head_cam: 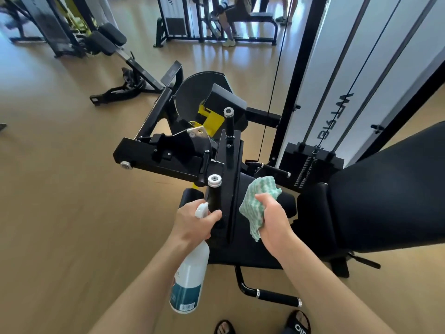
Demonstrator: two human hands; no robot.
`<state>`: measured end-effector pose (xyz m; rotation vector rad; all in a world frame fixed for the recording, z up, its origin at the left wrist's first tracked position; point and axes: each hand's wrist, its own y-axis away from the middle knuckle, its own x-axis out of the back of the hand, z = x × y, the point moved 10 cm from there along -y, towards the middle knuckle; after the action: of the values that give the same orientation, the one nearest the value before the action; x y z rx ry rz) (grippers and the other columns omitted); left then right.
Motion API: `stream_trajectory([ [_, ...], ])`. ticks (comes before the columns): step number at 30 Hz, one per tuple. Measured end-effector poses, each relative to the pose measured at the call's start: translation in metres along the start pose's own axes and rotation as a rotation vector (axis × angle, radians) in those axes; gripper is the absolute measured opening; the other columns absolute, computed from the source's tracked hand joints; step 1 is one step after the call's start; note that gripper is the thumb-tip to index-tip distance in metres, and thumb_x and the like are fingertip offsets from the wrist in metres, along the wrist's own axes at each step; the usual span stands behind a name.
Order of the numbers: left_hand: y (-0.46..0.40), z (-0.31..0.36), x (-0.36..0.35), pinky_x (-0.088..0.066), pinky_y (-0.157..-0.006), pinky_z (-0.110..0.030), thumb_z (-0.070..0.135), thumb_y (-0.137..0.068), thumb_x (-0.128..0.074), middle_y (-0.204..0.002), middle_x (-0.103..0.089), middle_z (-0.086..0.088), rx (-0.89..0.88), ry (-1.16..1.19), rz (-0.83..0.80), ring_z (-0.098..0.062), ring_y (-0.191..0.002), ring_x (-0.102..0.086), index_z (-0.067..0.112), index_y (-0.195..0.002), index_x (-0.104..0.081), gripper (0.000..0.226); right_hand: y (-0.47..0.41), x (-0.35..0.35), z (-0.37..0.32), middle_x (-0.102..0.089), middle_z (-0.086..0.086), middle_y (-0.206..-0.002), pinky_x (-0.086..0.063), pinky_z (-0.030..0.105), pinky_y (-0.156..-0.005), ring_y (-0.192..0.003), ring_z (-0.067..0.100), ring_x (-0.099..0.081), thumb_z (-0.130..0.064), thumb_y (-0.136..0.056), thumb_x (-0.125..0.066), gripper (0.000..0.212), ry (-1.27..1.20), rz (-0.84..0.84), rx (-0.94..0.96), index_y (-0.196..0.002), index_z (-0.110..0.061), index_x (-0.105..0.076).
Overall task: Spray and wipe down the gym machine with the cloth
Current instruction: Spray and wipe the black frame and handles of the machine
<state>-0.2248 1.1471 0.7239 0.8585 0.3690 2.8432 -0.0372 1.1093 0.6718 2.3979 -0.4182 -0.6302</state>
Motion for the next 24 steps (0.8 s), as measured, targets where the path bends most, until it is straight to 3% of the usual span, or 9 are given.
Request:
stream_trajectory([
  [5, 0.003, -0.006, 0.007, -0.039, -0.044, -0.011, 0.027, -0.093, -0.075, -0.063, -0.056, -0.011, 0.012, 0.006, 0.039, -0.005, -0.041, -0.049, -0.011, -0.082, -0.052, 0.045, -0.001, -0.001, -0.002, -0.056, 0.007, -0.141, -0.032, 0.039, -0.117, -0.129, 0.022, -0.053, -0.025, -0.093, -0.054, 0.062, 0.062, -0.021, 0.034, -0.152, -0.012, -0.041],
  [8, 0.003, -0.005, 0.011, -0.043, -0.046, -0.012, 0.028, -0.093, -0.076, -0.063, -0.059, -0.009, -0.003, 0.023, 0.053, -0.008, -0.045, -0.054, -0.003, -0.08, -0.052, 0.041, -0.001, -0.007, -0.001, -0.053, 0.007, -0.144, -0.033, 0.041, -0.116, -0.133, 0.026, -0.05, -0.022, -0.091, -0.052, 0.066, 0.114, -0.045, 0.045, -0.154, -0.013, -0.037],
  [11, 0.0, -0.009, 0.015, -0.042, -0.047, -0.012, 0.028, -0.096, -0.073, -0.058, -0.059, -0.009, 0.016, 0.036, 0.078, -0.01, -0.044, -0.052, 0.008, -0.068, -0.048, 0.043, 0.0, -0.016, 0.002, -0.058, 0.002, -0.136, -0.041, 0.038, -0.105, -0.129, 0.027, -0.052, -0.023, -0.082, -0.054, 0.072, 0.163, -0.073, 0.057, -0.152, -0.018, -0.038],
  [14, 0.001, -0.012, 0.018, -0.043, -0.048, -0.013, 0.031, -0.096, -0.073, -0.057, -0.06, -0.008, 0.027, 0.036, 0.078, -0.01, -0.045, -0.053, 0.01, -0.068, -0.049, 0.043, 0.002, -0.033, 0.001, -0.07, -0.008, -0.113, -0.038, 0.031, -0.096, -0.125, 0.024, -0.052, -0.021, -0.078, -0.053, 0.071, 0.207, -0.148, 0.1, -0.149, -0.018, -0.042],
  [16, 0.002, -0.016, 0.022, -0.047, -0.053, -0.02, 0.034, -0.096, -0.074, -0.059, -0.06, -0.007, 0.033, 0.065, 0.077, -0.013, -0.049, -0.056, 0.009, -0.072, -0.051, 0.041, 0.004, -0.048, 0.002, -0.067, -0.002, -0.119, -0.041, 0.032, -0.099, -0.124, 0.04, -0.053, -0.024, -0.073, -0.055, 0.071, 0.246, -0.192, 0.107, -0.143, -0.018, -0.047],
  [17, 0.001, -0.018, 0.026, -0.048, -0.056, -0.024, 0.034, -0.096, -0.074, -0.058, -0.058, -0.007, 0.039, 0.085, 0.08, -0.015, -0.05, -0.057, 0.009, -0.073, -0.051, 0.04, 0.006, -0.057, 0.003, -0.065, 0.003, -0.12, -0.045, 0.033, -0.1, -0.121, 0.045, -0.054, -0.025, -0.068, -0.056, 0.069, 0.225, -0.221, 0.089, -0.136, -0.017, -0.051],
  [20, -0.001, -0.027, 0.035, -0.048, -0.061, -0.031, 0.031, -0.096, -0.073, -0.054, -0.053, -0.005, 0.056, 0.145, 0.08, -0.019, -0.049, -0.056, 0.011, -0.07, -0.047, 0.042, 0.013, -0.089, -0.002, -0.062, 0.013, -0.101, -0.049, 0.039, -0.093, -0.098, 0.033, -0.058, -0.01, -0.068, -0.05, 0.047, -0.047, -0.427, 0.054, -0.113, -0.002, -0.055],
  [22, -0.002, -0.032, 0.04, -0.049, -0.061, -0.034, 0.031, -0.097, -0.072, -0.052, -0.054, -0.004, 0.053, 0.165, 0.074, -0.02, -0.05, -0.056, 0.011, -0.07, -0.047, 0.042, 0.014, -0.091, -0.01, -0.063, 0.02, -0.108, -0.05, 0.041, -0.097, -0.105, 0.035, -0.06, 0.006, -0.074, -0.035, 0.049, -0.223, -0.486, 0.043, -0.119, 0.004, -0.055],
  [24, -0.004, -0.034, 0.044, -0.051, -0.061, -0.034, 0.032, -0.098, -0.071, -0.052, -0.054, -0.003, 0.046, 0.16, 0.073, -0.019, -0.05, -0.056, 0.012, -0.069, -0.048, 0.042, 0.011, -0.089, -0.01, -0.067, 0.022, -0.12, -0.056, 0.036, -0.093, -0.114, 0.035, -0.065, 0.02, -0.08, -0.027, 0.056, -0.212, -0.48, 0.051, -0.128, 0.008, -0.054],
])
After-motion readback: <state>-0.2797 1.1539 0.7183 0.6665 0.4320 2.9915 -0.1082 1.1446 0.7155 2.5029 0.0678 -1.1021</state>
